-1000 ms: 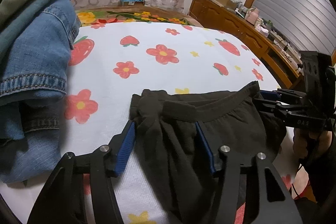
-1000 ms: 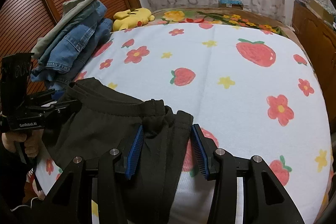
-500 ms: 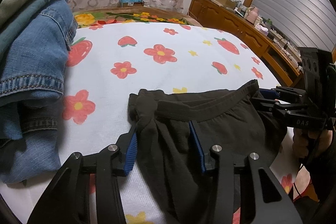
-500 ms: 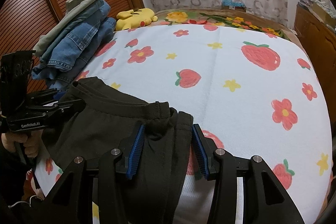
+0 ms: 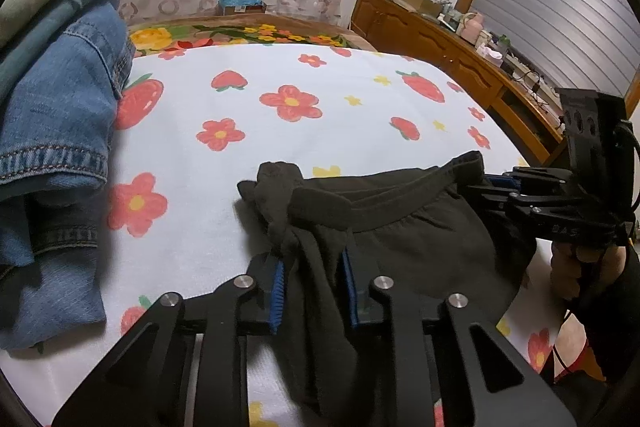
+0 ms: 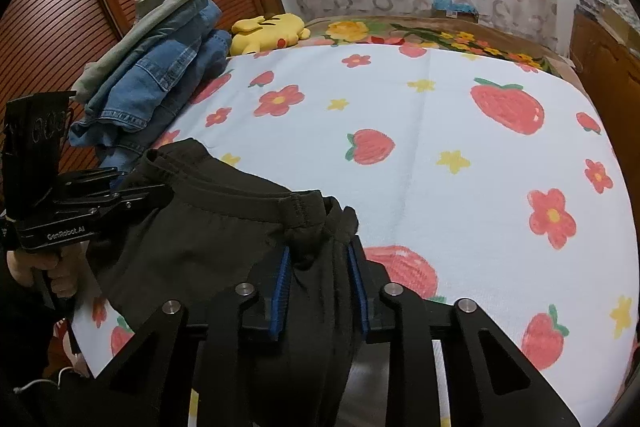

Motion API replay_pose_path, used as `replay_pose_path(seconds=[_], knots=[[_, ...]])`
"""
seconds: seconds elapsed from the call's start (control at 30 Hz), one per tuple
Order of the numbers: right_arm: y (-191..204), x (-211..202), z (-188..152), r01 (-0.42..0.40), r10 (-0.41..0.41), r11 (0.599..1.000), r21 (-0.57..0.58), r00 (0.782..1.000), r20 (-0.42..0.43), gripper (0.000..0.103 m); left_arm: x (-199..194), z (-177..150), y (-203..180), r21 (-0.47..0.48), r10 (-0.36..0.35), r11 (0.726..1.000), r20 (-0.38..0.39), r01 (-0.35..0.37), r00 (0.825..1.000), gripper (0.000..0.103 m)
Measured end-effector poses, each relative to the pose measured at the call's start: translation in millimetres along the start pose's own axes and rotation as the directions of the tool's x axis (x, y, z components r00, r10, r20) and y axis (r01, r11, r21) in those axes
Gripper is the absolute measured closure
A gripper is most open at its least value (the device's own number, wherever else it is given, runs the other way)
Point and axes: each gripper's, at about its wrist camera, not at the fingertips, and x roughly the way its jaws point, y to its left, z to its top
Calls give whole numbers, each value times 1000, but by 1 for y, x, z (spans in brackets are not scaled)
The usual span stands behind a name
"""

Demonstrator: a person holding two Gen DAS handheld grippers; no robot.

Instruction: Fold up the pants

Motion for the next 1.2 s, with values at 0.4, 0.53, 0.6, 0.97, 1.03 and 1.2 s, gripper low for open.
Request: replay_pose_path(seconds=[0.4, 0.53, 0.6, 0.97, 1.03, 1.2], knots=[[11, -29, 17, -44, 46, 998, -34, 997, 67, 88, -25, 16, -9, -5, -21, 1000, 40, 21, 999, 87], [19, -41, 34, -49, 56, 997, -64, 993, 105, 88, -46, 29, -8, -9, -8, 1000, 89, 9, 996, 88], [23, -48, 44, -59, 68, 995, -76, 989, 128, 88, -58, 37, -6, -11, 3, 1000, 115, -2, 993, 88], [62, -74, 105, -86, 140, 972, -219, 959, 247, 88, -130, 72, 10, -22, 88, 996, 279, -85, 956, 88], [68, -77, 116, -83, 152, 964, -253, 951, 269, 88, -139, 76, 14, -28, 104, 995, 300, -100, 948, 88], [83, -71, 139, -97, 192, 947, -305, 935, 298, 88, -159, 84, 30, -54, 156, 988, 358, -146, 921, 88]])
